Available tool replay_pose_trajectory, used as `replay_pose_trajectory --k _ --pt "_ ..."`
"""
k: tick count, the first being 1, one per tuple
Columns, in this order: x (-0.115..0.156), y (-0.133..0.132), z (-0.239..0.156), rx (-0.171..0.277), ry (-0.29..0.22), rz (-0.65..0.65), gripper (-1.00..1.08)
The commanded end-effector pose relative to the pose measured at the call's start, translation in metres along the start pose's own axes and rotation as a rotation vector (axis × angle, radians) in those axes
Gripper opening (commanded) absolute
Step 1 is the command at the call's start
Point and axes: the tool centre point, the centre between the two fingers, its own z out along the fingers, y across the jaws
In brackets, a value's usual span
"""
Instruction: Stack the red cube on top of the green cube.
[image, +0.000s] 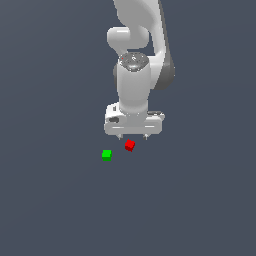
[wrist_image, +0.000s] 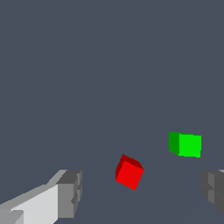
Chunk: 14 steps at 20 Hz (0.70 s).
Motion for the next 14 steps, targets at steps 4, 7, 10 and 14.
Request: replay_pose_trajectory --k 4,7,10,14 --pt "-0.001 0.0 0.002 -0.001 -0.001 0.006 1.0" --pt "-0.004 0.002 0.007 -0.002 -0.004 0.026 1.0" --pt "-0.009 0.004 0.015 -0.005 -0.008 0.059 1.0" --pt "-0.019 0.007 0.032 -0.011 -0.017 0.122 1.0"
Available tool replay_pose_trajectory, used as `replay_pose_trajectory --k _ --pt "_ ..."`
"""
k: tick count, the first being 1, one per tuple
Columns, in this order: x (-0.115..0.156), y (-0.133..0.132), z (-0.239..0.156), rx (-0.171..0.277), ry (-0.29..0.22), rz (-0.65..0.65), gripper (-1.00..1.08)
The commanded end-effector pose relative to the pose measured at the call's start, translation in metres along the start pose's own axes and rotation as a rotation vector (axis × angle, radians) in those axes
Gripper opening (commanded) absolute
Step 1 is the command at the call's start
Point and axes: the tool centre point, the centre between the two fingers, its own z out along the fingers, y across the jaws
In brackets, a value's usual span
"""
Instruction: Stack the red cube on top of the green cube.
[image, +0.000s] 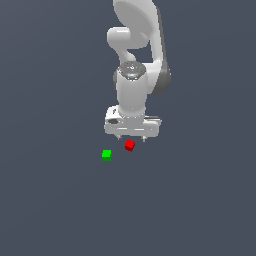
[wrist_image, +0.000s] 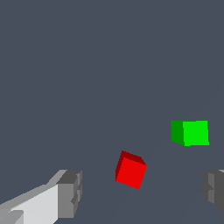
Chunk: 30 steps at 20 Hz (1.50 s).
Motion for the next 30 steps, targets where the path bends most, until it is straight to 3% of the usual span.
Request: replay_pose_trajectory --k 1,15,30 --pt "-0.007 0.003 0.012 -0.004 -0.007 0.044 1.0" --pt "-0.049 0.012 0.08 -0.026 -0.044 0.307 1.0" --pt "-0.053 0.012 0.09 -0.027 -0.049 0.335 1.0"
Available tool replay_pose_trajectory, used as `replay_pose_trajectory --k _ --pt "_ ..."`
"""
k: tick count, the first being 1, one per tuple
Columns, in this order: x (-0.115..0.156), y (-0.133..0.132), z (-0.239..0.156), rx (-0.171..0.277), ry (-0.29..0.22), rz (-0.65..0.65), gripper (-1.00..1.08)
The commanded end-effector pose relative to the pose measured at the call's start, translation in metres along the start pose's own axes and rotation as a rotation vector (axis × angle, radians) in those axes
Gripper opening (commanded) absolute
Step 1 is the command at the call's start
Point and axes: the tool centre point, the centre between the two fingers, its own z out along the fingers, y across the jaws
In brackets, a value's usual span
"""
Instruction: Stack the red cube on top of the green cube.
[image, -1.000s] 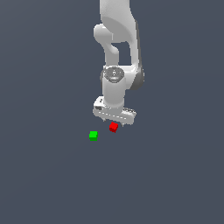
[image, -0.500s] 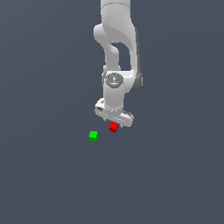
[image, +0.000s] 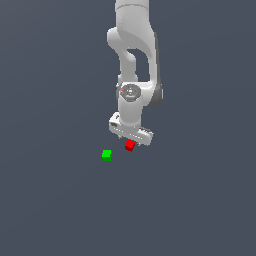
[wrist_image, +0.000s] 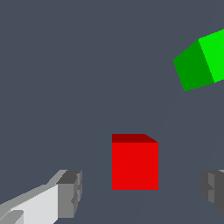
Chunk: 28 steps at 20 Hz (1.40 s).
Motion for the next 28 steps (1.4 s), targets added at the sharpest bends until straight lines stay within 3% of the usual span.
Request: replay_pose_trajectory --k 1,15,16,28 --pt "0.0 0.0 0.004 0.0 -0.001 0.0 1.0" --pt "0.0 0.0 0.048 0.0 0.0 -0.001 1.0" --pt "0.0 0.0 0.048 0.0 0.0 -0.001 -1.0" --pt "0.0 -0.001 0.047 0.001 0.0 -0.002 -1.0"
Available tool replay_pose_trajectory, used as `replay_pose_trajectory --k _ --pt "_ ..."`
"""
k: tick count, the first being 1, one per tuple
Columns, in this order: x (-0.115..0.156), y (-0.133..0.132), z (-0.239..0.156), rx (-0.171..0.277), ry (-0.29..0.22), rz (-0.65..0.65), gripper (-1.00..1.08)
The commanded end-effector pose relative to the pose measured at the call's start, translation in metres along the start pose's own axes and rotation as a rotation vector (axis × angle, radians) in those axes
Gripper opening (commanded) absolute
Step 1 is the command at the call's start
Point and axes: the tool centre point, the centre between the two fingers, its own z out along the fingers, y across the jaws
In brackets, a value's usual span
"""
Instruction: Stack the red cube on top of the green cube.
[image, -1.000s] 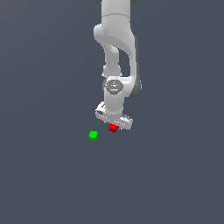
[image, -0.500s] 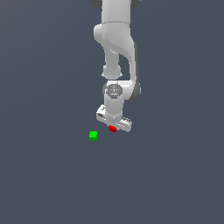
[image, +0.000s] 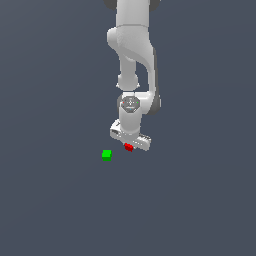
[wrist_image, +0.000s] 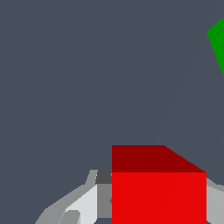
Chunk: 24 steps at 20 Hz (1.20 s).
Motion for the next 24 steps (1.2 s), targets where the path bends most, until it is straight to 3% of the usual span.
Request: replay_pose_trajectory --k 1,17,24 --pt "0.0 0.0 -0.002 0.0 0.0 0.0 -1.0" --pt "-0.001 0.001 -0.082 0.0 0.0 0.0 -1.0" --pt "-0.001 0.001 -0.098 0.0 0.001 0.001 -1.0"
